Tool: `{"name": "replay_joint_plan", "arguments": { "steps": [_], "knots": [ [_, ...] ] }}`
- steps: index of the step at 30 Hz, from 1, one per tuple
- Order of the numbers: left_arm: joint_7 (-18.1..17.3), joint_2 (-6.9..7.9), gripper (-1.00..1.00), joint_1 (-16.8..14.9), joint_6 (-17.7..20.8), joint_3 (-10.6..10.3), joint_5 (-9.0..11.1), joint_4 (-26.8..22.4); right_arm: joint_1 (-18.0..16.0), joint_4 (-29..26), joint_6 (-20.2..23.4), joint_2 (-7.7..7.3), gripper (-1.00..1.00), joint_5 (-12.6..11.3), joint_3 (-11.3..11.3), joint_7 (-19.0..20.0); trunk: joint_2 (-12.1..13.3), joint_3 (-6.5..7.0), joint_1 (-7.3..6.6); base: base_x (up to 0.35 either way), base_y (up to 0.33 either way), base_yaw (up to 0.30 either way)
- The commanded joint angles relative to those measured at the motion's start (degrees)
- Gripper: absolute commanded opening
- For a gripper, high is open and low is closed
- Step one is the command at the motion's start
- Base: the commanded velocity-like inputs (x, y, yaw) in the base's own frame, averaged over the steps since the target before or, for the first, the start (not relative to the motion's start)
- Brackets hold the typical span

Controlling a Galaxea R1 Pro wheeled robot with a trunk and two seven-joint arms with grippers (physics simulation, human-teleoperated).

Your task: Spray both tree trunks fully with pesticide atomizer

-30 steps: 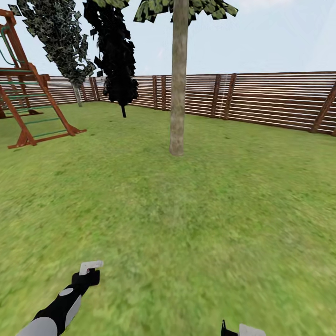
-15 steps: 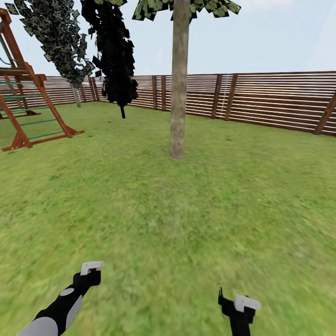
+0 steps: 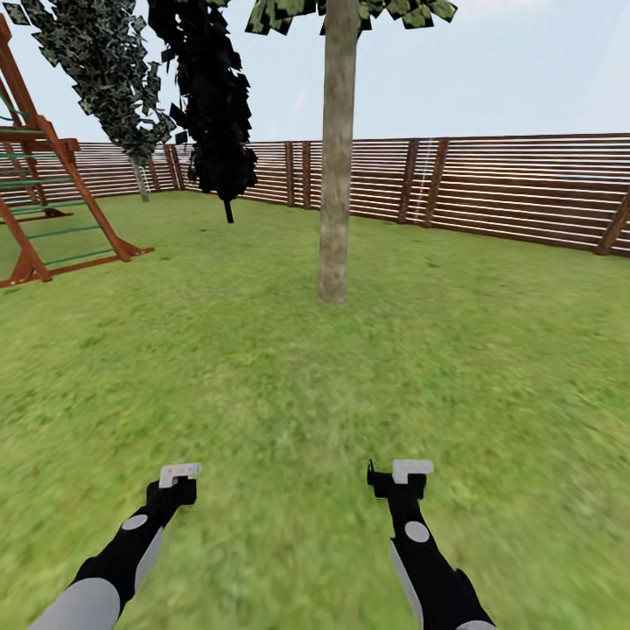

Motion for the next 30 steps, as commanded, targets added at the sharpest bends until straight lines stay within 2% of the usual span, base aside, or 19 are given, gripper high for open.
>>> {"name": "replay_joint_plan", "arguments": {
  "steps": [1, 3, 4, 6, 9, 16, 30],
  "knots": [
    [0.0, -0.48, -1.00, 0.0, 0.0, -0.2, 0.0, -0.3, 0.0, -0.1, 0.1, 0.00, 1.00, 0.0, 0.0, 0.0, 0.0, 0.00, 0.00, 0.340, 0.000, 0.000],
    [0.0, -1.65, -1.00, 0.0, 0.7, -2.2, -0.3, -0.6, 0.0, -0.5, 0.1, 0.13, 1.00, 0.0, 0.1, -0.1, 0.0, 0.00, 0.00, 0.340, 0.000, 0.000],
    [0.1, -1.94, -1.00, 0.0, 2.7, -4.2, -0.6, -0.7, 0.0, -0.5, 0.0, 0.34, 1.00, 0.0, 0.2, 0.0, 0.0, 0.00, 0.00, 0.340, 0.000, 0.000],
    [0.3, -1.99, -1.00, -0.2, 6.4, -6.0, -0.5, -0.8, 0.1, -0.2, -0.1, 0.34, 1.00, 0.0, 0.2, 0.0, 0.0, 0.00, 0.00, 0.340, 0.000, 0.000],
    [0.3, -1.54, -1.00, -0.2, 8.2, -5.9, 0.4, -0.8, 0.1, -0.1, -0.1, 0.34, 1.00, 0.0, 0.1, 0.0, 0.0, 0.00, 0.00, 0.340, 0.000, 0.000],
    [0.6, -1.10, -1.00, 0.1, 8.3, -5.8, 3.8, -0.8, 0.1, 0.0, -0.2, 0.34, 1.00, 0.0, 0.2, 0.0, 0.0, 0.00, 0.00, 0.340, 0.000, 0.000],
    [0.4, -1.17, -1.00, 0.2, 8.3, -5.8, 4.1, -0.8, 0.2, 0.0, -0.2, 0.34, 1.00, 0.0, 0.2, 0.0, 0.0, 0.00, 0.00, 0.340, 0.000, 0.000]
  ]
}}
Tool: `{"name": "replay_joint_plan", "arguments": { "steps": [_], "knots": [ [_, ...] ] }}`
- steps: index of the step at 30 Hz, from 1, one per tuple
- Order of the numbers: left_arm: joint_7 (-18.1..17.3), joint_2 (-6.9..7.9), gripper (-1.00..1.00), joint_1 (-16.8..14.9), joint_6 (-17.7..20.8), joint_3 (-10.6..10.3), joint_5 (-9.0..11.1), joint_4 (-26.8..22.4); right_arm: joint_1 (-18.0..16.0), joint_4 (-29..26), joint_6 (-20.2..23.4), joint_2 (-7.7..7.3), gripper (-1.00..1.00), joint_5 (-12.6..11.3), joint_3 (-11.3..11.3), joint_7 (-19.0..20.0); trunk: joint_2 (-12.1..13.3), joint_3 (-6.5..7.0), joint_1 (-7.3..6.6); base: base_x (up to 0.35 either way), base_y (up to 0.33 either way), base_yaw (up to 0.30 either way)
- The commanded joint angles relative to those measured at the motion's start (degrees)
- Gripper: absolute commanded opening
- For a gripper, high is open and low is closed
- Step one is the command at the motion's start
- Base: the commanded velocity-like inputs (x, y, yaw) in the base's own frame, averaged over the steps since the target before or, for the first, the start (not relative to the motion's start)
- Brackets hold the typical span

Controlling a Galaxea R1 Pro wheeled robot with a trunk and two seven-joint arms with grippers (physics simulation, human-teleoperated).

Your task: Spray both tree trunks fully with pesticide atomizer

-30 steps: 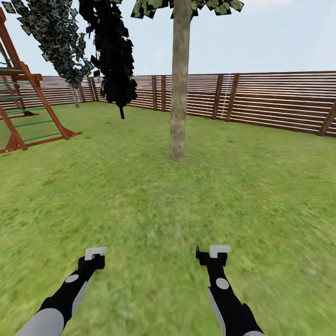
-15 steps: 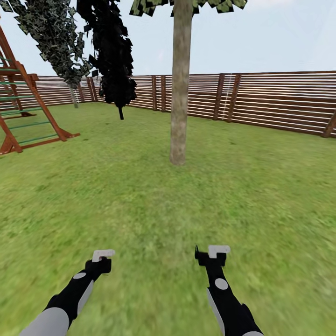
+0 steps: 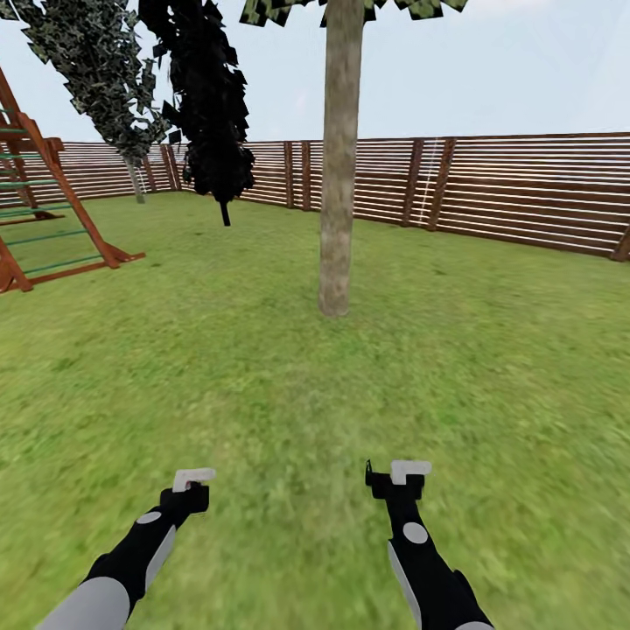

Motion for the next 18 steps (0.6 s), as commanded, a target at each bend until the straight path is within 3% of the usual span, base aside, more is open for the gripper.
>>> {"name": "replay_joint_plan", "arguments": {
  "steps": [1, 6, 9, 14, 18],
  "knots": [
    [0.0, 0.00, -1.00, 0.0, 0.0, 0.0, 0.0, 0.0, 0.0, 0.0, 0.0, 0.00, 1.00, 0.0, 0.0, 0.0, 0.0, 0.00, 0.00, 0.340, 0.000, 0.000],
    [-0.1, 0.07, -1.00, 0.0, -0.1, 0.1, 0.0, 0.0, 0.0, 0.0, 0.0, 0.00, 1.00, 0.0, 0.0, 0.0, 0.0, 0.00, 0.00, 0.340, 0.000, 0.000],
    [-0.4, -0.12, -1.00, 0.0, -0.4, -0.1, 2.0, -0.1, 0.0, 0.2, 0.0, 0.00, 1.00, 0.1, 0.2, 0.0, 0.0, 0.00, 0.00, 0.340, 0.000, 0.000],
    [0.3, -0.15, -1.00, -0.5, 0.3, -0.2, 2.8, -3.4, 0.0, 0.3, 0.0, 0.00, 1.00, 0.1, 4.6, -0.1, 0.0, 0.00, 0.00, 0.340, 0.000, 0.000],
    [0.4, 0.07, -1.00, 0.1, 0.4, -0.3, 2.4, -4.1, 0.0, 0.9, 0.0, 0.00, 1.00, 0.1, 5.3, 0.0, 0.0, 0.00, 0.00, 0.340, 0.000, 0.000]
  ]
}}
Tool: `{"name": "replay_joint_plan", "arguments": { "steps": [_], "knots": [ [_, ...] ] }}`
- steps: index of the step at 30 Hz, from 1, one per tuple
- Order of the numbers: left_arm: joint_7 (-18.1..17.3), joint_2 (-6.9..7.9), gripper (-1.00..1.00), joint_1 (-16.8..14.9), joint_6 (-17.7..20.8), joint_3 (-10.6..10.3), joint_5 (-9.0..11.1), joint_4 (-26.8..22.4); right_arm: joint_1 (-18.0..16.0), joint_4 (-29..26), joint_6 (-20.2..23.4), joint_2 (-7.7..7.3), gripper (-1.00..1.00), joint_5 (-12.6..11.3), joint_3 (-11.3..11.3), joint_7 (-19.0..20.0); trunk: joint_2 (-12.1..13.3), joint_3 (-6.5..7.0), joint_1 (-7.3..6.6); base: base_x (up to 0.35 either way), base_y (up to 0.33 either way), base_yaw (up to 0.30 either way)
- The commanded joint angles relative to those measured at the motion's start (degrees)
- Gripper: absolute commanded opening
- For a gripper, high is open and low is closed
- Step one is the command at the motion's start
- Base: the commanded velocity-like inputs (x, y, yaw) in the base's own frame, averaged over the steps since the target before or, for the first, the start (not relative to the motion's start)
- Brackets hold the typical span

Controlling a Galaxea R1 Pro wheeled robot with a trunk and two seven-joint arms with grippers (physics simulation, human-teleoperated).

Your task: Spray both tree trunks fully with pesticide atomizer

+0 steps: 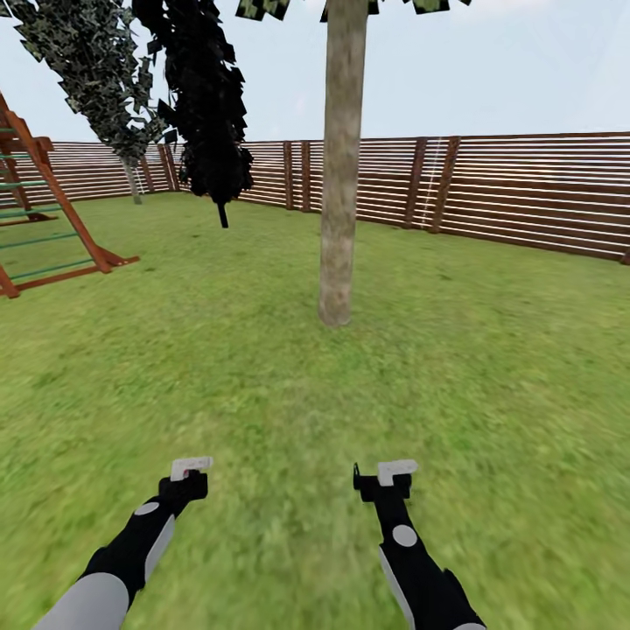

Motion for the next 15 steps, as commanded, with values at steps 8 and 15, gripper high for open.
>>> {"name": "replay_joint_plan", "arguments": {
  "steps": [8, 15],
  "knots": [
    [-0.2, -0.03, -1.00, 0.3, -0.1, -0.2, -0.1, 2.1, 0.0, 3.2, 0.0, 0.00, 1.00, 0.0, 0.0, -0.1, 0.0, 0.02, 0.00, 0.340, 0.000, -0.072],
    [-0.2, 0.31, -1.00, 0.4, -0.1, 0.0, -0.1, 3.0, 0.0, 3.4, 0.0, 0.00, 1.00, -0.1, 0.0, 0.0, 0.0, 0.03, 0.00, 0.340, 0.000, -0.257]
  ]
}}
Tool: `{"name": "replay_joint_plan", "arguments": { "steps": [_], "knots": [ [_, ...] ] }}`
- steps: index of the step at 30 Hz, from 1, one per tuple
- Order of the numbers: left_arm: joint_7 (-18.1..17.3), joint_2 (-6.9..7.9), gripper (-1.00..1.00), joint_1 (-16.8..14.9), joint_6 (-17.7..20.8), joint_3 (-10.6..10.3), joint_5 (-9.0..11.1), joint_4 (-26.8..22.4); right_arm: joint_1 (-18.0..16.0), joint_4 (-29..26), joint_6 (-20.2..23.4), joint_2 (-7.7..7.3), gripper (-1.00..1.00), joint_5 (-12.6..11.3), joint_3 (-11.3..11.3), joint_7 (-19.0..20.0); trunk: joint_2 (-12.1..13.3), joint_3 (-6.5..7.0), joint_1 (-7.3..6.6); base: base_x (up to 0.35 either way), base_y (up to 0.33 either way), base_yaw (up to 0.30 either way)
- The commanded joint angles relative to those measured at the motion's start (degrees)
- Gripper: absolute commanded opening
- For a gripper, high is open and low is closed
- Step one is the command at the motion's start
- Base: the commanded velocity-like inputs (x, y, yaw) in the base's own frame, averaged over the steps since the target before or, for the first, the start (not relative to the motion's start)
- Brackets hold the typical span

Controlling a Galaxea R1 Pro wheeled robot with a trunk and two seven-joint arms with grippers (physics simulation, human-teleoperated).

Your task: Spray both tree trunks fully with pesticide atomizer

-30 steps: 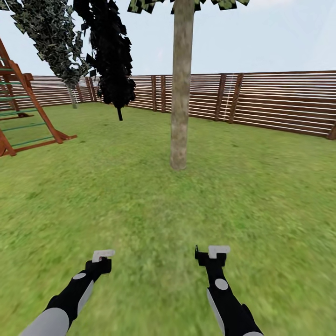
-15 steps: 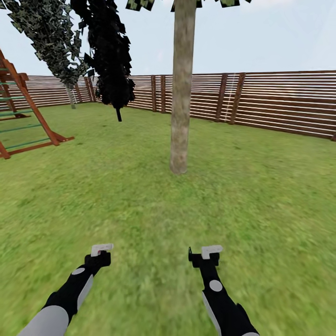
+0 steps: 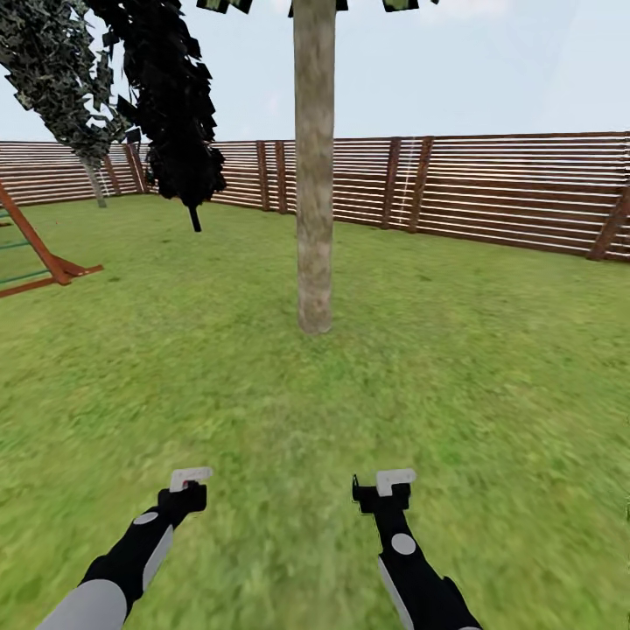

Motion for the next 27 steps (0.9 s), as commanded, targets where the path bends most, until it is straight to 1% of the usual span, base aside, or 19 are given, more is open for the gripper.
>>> {"name": "replay_joint_plan", "arguments": {
  "steps": [1, 6, 9, 12, 22, 27],
  "knots": [
    [0.0, 0.03, -1.00, 0.0, 0.0, 0.0, 0.0, 0.0, 0.0, 0.0, 0.0, 0.00, 1.00, 0.0, 0.0, 0.0, 0.0, 0.00, 0.00, 0.340, 0.000, -0.264],
    [0.0, 0.11, -1.00, 0.0, 0.0, 0.0, 0.0, 0.0, 0.0, 0.0, 0.0, 0.00, 1.00, 0.0, 0.1, 0.0, 0.0, 0.00, 0.00, 0.340, 0.062, -0.264],
    [0.2, 0.40, -1.00, 0.1, 0.0, 0.0, 0.0, 0.0, 0.0, 0.0, 0.0, 0.00, 1.00, 0.0, 0.1, -0.1, 0.0, 0.00, 0.00, 0.340, 0.095, -0.227],
    [0.2, 0.62, -1.00, 0.1, 0.1, 0.0, 0.1, 0.0, 0.0, -0.1, 0.0, 0.00, 1.00, 0.0, 0.1, -0.1, 0.0, 0.00, 0.00, 0.340, 0.115, -0.039],
    [0.2, 0.67, -1.00, 0.1, 0.0, 0.0, 0.2, 0.0, 0.0, 0.0, 0.0, 0.00, 1.00, 0.0, 0.0, 0.0, 0.0, 0.00, 0.00, 0.324, 0.169, -0.002],
    [0.2, 1.02, -1.00, 0.1, 0.0, 0.0, 0.1, 0.0, 0.0, 0.4, 0.0, 0.00, 1.00, 0.0, 0.1, 0.0, 0.0, 0.00, 0.00, 0.334, 0.032, 0.000]
  ]
}}
